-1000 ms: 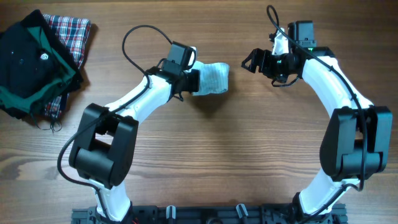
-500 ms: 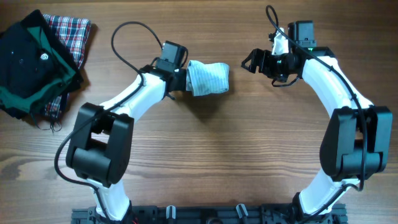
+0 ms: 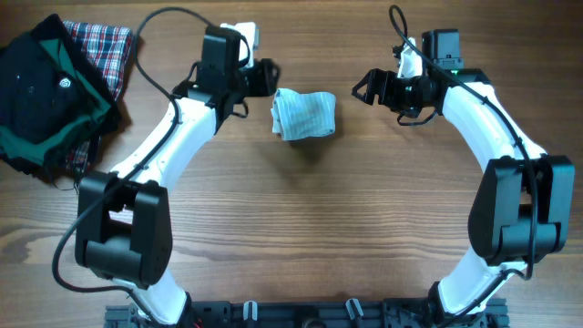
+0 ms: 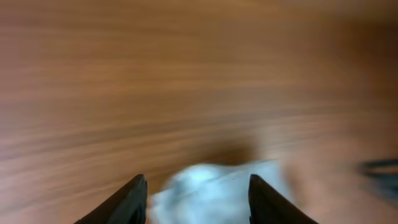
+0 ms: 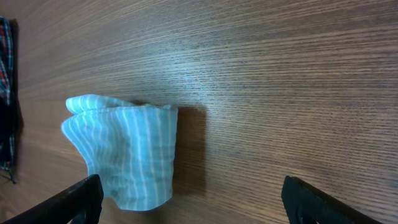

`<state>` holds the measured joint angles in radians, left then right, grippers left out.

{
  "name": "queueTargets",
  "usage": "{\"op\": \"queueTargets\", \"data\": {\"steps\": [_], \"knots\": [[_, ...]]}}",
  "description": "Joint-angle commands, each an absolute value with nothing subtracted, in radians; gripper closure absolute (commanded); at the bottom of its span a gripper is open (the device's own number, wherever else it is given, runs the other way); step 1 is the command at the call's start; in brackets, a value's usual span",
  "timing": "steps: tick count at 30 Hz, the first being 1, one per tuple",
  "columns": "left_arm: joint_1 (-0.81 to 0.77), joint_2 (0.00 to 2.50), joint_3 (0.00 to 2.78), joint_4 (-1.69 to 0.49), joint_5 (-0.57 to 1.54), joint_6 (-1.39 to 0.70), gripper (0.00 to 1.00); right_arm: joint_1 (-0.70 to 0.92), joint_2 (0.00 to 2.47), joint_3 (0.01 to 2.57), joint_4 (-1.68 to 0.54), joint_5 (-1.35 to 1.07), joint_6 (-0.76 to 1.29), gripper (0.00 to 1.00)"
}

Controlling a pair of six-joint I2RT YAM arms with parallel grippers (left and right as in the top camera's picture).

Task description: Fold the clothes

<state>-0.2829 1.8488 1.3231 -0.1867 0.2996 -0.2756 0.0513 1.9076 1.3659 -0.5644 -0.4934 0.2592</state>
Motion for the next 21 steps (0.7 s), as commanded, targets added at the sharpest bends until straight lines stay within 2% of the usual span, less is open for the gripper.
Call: {"op": "queueTargets", "data": {"steps": [1, 4, 7, 10, 17, 18, 20, 21], "knots": [[-0.285, 1.845, 1.333, -0.178, 0.506, -0.409, 0.49, 0.060, 1.926, 1.385, -0.562, -0.540, 0.240, 0.12], [-0.271, 1.844, 1.334, -0.198, 0.525, -0.408, 0.50, 0.068, 1.926, 1.371, -0.542, -0.574, 0.263, 0.14], [-0.242, 1.844, 1.334, -0.196, 0.605, -0.408, 0.50, 0.072, 1.927, 1.330, -0.476, -0.603, 0.297, 0.06], [-0.228, 1.844, 1.334, -0.202, 0.648, -0.402, 0.50, 0.075, 1.927, 1.290, -0.408, -0.657, 0.300, 0.03], [-0.276, 1.849, 1.333, -0.252, 0.654, -0.347, 0.49, 0.105, 1.927, 1.242, -0.335, -0.680, 0.313, 0.03], [-0.286, 1.853, 1.333, -0.265, 0.654, -0.345, 0.49, 0.118, 1.927, 1.242, -0.318, -0.702, 0.313, 0.05], [-0.291, 1.858, 1.333, -0.282, 0.649, -0.345, 0.57, 0.131, 1.927, 1.242, -0.291, -0.733, 0.315, 0.22], [-0.289, 1.860, 1.333, -0.291, 0.637, -0.345, 0.69, 0.139, 1.927, 1.242, -0.275, -0.750, 0.316, 0.41]]}}
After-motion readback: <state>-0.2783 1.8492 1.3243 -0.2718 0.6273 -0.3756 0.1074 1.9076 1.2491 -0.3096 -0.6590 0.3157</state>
